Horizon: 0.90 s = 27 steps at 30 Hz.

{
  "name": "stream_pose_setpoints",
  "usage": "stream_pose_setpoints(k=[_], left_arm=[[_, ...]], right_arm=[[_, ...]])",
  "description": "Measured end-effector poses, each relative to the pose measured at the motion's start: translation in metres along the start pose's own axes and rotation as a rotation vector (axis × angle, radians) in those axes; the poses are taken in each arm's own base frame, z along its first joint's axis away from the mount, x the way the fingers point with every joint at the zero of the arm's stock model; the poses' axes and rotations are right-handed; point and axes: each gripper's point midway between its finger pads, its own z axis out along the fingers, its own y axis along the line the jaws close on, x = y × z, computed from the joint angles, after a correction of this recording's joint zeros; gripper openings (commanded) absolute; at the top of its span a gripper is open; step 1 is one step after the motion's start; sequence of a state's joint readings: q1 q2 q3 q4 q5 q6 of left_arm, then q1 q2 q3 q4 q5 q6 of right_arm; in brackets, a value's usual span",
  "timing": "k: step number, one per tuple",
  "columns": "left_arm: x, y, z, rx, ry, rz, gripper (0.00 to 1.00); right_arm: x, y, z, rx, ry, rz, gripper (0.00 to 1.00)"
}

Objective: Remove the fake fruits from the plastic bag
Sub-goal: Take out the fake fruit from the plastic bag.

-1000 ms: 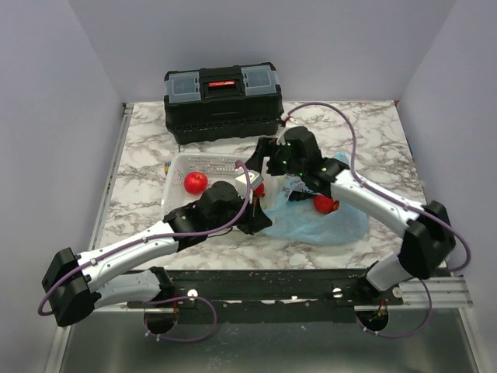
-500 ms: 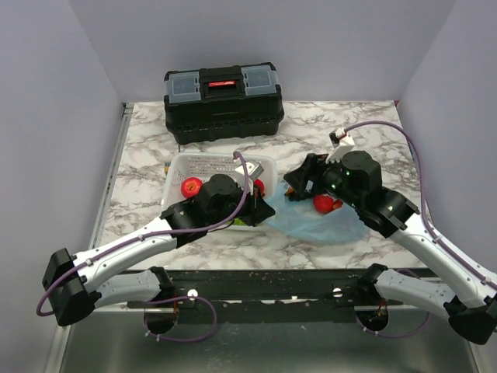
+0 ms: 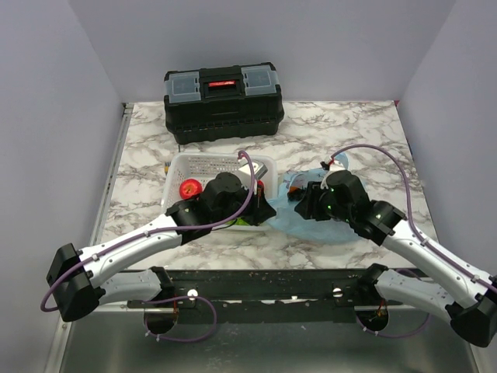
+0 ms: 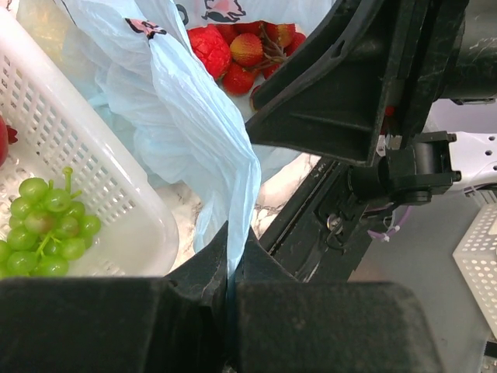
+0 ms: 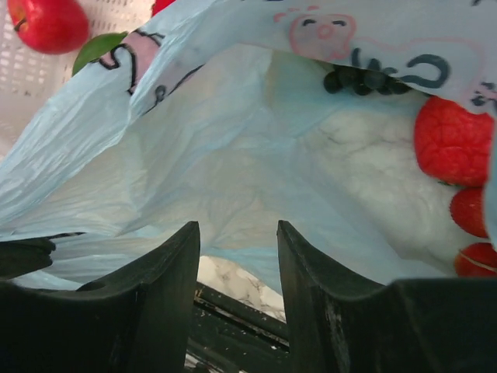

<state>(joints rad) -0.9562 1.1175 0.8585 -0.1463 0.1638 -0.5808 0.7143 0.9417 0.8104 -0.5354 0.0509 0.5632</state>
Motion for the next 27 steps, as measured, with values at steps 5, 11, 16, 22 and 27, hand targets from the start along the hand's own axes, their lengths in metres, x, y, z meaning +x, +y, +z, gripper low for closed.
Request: stream_pose_setpoints(k=[5,11,16,22,27], left_arm=[[0.0,0.0,0.0,-0.001,0.001,-0.006,0.0],[0.004,0.002,0.003,-0.003,0.009,-0.018,0.0],[0.012,0.006,0.007,-0.011,0.031,-0.032,0.0],[0.023,0.01,0.009,-0.011,0.049,-0.053,0.0],[0.029,0.011,0.009,-0.006,0.062,-0.066,0.0]], right_arm=[[-0.003,-0.022,0.003,0.137,-0.038,0.08,0.47],[0.016,-0.052,0.033,0.291,-0.022,0.162,0.47],[0.021,-0.062,0.059,0.333,-0.049,0.198,0.47],[0.011,-0.064,0.086,0.354,-0.107,0.209,0.47],[0.009,-0.076,0.099,0.414,-0.142,0.207,0.47]])
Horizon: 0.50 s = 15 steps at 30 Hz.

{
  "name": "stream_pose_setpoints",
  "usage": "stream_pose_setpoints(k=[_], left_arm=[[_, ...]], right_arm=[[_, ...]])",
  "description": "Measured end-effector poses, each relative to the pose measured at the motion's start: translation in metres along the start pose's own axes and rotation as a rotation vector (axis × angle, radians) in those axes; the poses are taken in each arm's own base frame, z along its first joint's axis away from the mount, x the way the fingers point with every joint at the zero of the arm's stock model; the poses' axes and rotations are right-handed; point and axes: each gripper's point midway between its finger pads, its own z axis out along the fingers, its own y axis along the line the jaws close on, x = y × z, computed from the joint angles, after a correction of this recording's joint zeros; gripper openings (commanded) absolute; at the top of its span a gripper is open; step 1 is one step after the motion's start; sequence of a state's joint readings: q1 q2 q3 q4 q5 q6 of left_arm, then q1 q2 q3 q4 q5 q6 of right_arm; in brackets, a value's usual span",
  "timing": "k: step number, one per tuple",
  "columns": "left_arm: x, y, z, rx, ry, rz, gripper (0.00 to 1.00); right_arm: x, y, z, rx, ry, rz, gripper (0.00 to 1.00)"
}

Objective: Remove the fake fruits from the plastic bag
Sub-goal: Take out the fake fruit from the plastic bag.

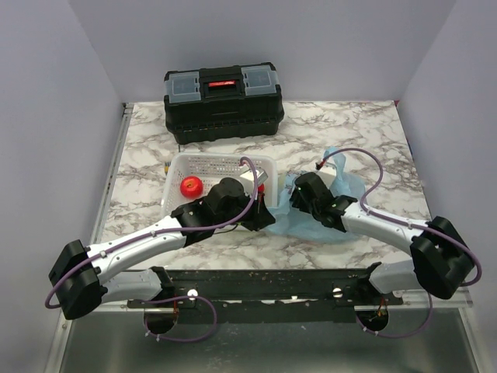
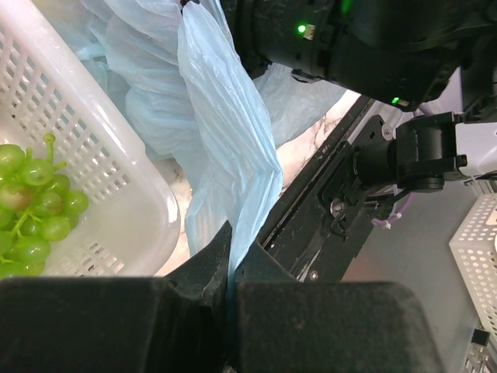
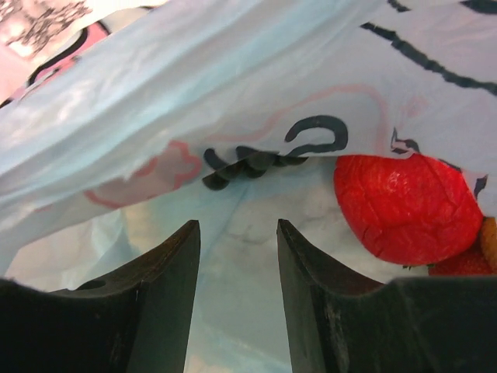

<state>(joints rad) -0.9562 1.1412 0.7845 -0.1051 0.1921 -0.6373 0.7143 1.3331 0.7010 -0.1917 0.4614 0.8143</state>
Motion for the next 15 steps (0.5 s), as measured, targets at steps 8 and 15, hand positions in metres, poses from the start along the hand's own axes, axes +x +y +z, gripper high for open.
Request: stream_pose_setpoints(k=[8,15], left_arm=[[-0.002,-0.002,0.0,0.008,-0.006,0.002,0.0],[-0.002,-0.002,0.0,0.011,-0.007,0.002,0.0]], right_arm=[[-0.009,-0.008,0.014,0.074,-0.079,0.057,0.52],[-0.025,-0.002,0.019,0.076,-0.159,0.124,0.62]])
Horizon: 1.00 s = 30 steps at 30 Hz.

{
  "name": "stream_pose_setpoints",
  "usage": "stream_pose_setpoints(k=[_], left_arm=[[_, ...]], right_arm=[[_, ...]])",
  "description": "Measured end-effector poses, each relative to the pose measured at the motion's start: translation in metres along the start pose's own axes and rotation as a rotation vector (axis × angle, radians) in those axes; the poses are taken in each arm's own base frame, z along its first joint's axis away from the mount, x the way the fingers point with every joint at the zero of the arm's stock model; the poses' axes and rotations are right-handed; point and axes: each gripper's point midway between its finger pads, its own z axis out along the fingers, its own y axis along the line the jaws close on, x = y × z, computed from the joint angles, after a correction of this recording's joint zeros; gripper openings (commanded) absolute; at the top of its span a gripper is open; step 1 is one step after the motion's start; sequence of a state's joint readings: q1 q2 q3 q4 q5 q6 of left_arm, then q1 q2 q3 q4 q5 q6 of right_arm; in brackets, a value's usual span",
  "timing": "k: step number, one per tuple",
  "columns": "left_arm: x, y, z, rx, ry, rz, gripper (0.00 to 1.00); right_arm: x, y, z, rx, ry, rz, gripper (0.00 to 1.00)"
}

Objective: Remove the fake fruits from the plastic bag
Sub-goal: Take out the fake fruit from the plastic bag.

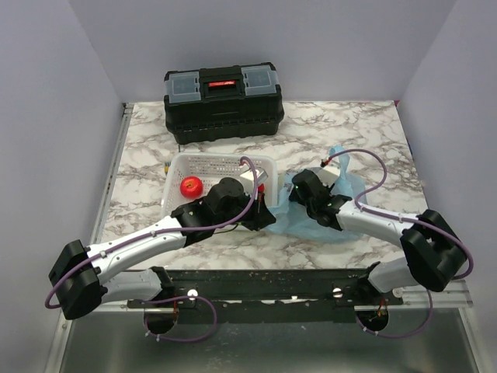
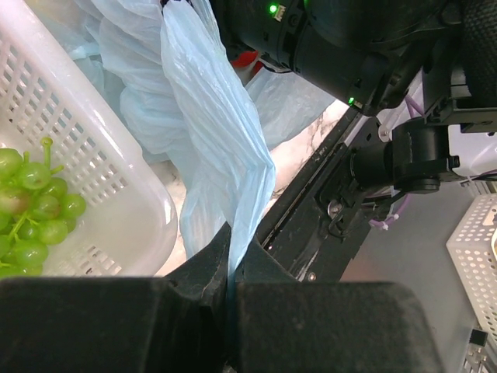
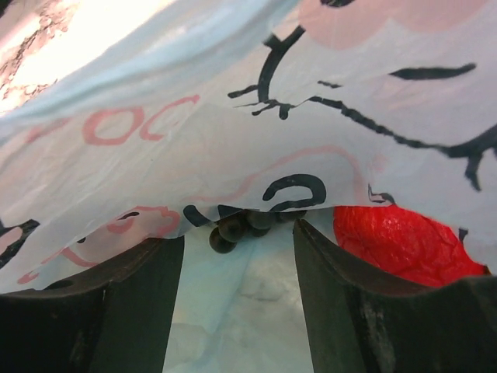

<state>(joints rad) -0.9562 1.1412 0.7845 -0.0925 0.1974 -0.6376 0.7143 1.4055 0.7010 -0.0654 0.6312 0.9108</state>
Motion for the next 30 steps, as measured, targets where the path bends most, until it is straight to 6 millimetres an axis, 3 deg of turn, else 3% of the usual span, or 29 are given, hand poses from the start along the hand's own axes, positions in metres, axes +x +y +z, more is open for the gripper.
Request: stream_pose_setpoints(k=[7,19,24,30], left_arm=[[0.0,0.0,0.0,0.002,-0.001,0.0,0.0],[-0.002,-0.002,-0.003,0.005,-0.006,0.003,0.0],[-0.001,-0.002,-0.004,0.004,-0.005,0.003,0.0],[0.0,-0.001,-0.004,0.001,0.0,0.004,0.0]], right_arm=[[-0.002,0.001,0.011,0.019,-0.044,0.025,0.68],[0.027,-0.022,0.033,0.103,-0.029,-0.004,0.61],[0.03,-0.022,0.038,0.108,-0.035,0.009,0.5],[0.027,-0.021,0.039,0.104,-0.042,0.013,0.3]])
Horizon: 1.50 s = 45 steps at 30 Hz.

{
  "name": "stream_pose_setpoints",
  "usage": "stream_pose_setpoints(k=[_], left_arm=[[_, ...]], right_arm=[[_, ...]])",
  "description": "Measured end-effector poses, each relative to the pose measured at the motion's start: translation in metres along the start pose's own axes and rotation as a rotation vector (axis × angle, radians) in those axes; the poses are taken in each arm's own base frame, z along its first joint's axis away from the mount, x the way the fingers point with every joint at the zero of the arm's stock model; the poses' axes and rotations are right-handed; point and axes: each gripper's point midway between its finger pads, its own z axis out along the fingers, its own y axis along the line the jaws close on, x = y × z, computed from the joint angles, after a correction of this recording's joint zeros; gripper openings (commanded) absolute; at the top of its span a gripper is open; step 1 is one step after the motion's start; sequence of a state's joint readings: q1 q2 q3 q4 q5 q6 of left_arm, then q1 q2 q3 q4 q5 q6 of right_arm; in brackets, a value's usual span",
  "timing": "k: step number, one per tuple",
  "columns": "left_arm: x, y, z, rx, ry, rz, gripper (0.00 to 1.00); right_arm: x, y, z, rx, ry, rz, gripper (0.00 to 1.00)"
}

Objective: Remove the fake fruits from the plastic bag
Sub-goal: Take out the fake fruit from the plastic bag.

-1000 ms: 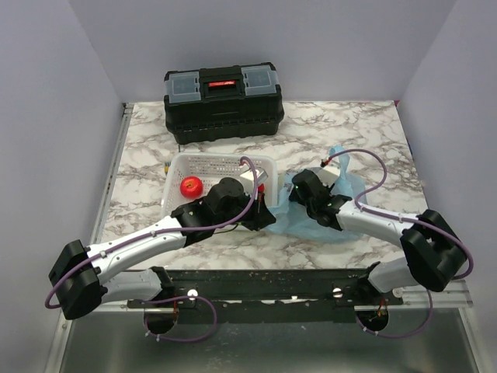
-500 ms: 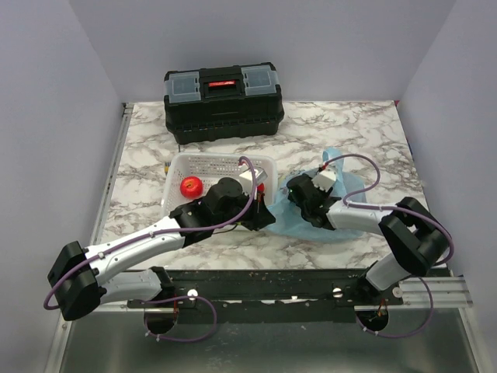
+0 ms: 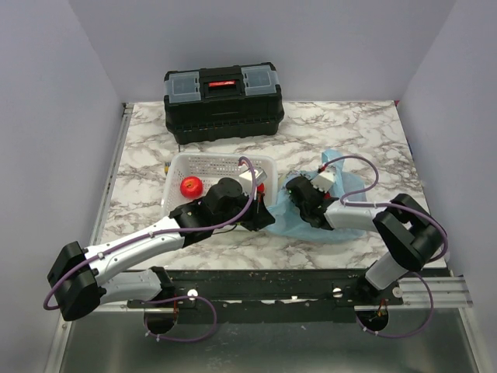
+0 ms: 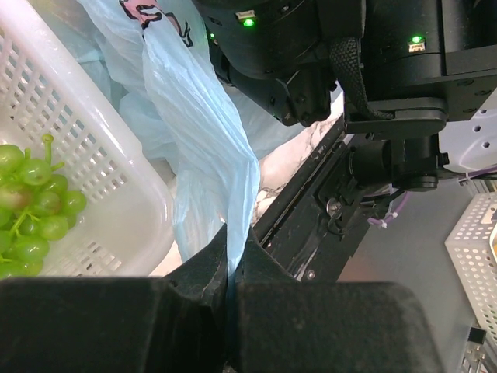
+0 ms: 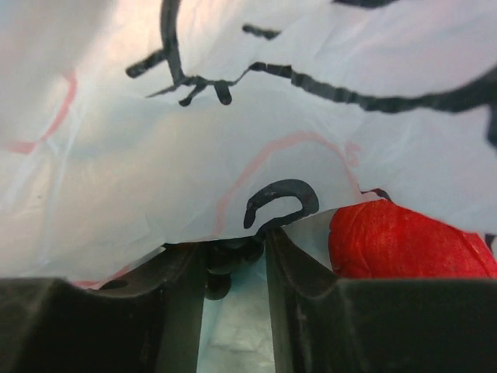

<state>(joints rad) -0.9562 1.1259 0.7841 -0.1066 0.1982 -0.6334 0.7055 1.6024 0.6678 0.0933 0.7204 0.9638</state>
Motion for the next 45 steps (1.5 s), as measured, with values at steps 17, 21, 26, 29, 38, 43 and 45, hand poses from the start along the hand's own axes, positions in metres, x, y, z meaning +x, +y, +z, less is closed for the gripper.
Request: stream_pose_setpoints(k=[17,21,26,29,38,43,45], left_arm=[[0.001,0.001,0.001,-0.002,0.003,0.0,0.0],[0.001,0.001,0.002,-0.004,0.006,0.0,0.0],[0.004,0.004,0.004,-0.01,0.015,-0.002,0.0],[0.004,0.004,0.004,-0.011,0.015,-0.002,0.0],[0.002,0.005,0.004,-0.019,0.007,-0.002,0.0],[0.002,0.005,0.004,-0.019,0.008,-0.002,0.0],[0.003,0.005,0.005,-0.02,0.009,-0.003,0.0]], right_arm=[[-0.031,0.009,-0.048,-0.201,-0.009,0.005,0.03],[-0.036,0.014,-0.061,-0.259,0.009,0.013,0.02],[-0.041,0.018,-0.082,-0.329,0.046,0.007,0.01],[-0.04,0.016,-0.094,-0.359,0.08,-0.002,0.01],[-0.052,0.011,-0.136,-0.473,0.121,0.032,0.01],[-0.056,0.015,-0.149,-0.515,0.138,0.044,0.01],[-0.06,0.019,-0.152,-0.526,0.138,0.046,0.01]])
